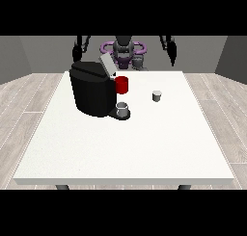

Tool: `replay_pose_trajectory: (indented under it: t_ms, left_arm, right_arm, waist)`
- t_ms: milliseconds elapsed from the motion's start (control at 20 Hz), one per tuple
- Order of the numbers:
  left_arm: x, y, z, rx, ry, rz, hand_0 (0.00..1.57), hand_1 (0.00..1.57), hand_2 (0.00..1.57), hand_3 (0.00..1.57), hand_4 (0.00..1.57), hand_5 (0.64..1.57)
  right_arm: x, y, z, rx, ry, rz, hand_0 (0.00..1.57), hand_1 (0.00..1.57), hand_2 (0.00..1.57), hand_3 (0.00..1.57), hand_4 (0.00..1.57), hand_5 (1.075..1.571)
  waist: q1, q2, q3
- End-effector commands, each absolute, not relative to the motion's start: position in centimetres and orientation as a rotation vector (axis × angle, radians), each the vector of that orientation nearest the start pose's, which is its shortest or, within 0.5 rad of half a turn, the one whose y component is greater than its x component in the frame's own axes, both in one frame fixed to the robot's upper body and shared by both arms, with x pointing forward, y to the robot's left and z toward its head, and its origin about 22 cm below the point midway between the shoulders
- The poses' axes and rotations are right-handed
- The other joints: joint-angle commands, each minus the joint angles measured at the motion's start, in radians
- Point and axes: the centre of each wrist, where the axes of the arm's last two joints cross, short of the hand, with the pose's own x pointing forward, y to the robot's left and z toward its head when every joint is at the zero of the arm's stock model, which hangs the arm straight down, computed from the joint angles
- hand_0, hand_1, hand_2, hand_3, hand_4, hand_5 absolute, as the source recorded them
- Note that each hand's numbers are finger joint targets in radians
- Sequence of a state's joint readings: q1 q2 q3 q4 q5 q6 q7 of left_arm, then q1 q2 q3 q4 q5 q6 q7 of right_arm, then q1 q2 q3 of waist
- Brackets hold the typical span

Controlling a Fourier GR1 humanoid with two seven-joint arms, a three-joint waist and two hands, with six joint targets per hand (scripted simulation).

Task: Insert the coffee pod into the coffee machine and close the lid

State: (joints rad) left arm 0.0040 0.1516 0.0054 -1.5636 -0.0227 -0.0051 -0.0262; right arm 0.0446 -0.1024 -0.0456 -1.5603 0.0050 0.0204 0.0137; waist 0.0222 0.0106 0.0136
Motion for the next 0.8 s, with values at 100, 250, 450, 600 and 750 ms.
replay_pose_trajectory:
  t_ms: [100,250,450,600,750]
  left_arm:
    - [25.6,24.4,2.0,0.078,-1.633,-0.165,0.00,0.00,0.00,0.00,0.00,1.571]
    - [25.1,25.5,0.4,0.027,-1.706,-0.173,0.00,0.00,0.00,0.00,0.00,1.571]
    - [28.7,30.3,4.3,0.225,-1.696,-0.265,0.00,0.00,0.00,0.00,0.00,1.571]
    - [29.8,30.8,3.9,0.213,-1.618,-0.250,0.00,0.00,0.00,0.00,0.00,1.571]
    - [31.4,34.1,4.6,0.232,-1.598,-0.228,0.00,0.00,0.00,0.00,0.00,1.571]
  right_arm:
    - [24.4,-26.5,-1.5,-0.054,-1.539,0.049,0.00,0.00,0.00,0.00,0.13,1.571]
    - [24.2,-25.1,0.0,-0.054,-1.498,0.073,0.00,0.00,0.00,0.00,0.13,1.571]
    - [24.5,-23.6,0.3,-0.098,-1.707,-0.072,0.00,0.00,0.00,0.00,0.09,1.571]
    - [25.7,-25.0,2.2,-0.058,-1.736,-0.086,0.00,0.00,0.00,0.00,0.22,1.571]
    - [24.8,-22.2,1.9,-0.056,-1.762,-0.041,0.00,0.00,0.00,0.00,0.17,1.571]
  waist:
    - [-0.008,-0.001,-0.0133]
    - [-0.033,-0.032,-0.0140]
    - [-0.129,0.042,-0.0136]
    - [-0.129,0.052,-0.0137]
    - [-0.185,0.105,-0.0141]
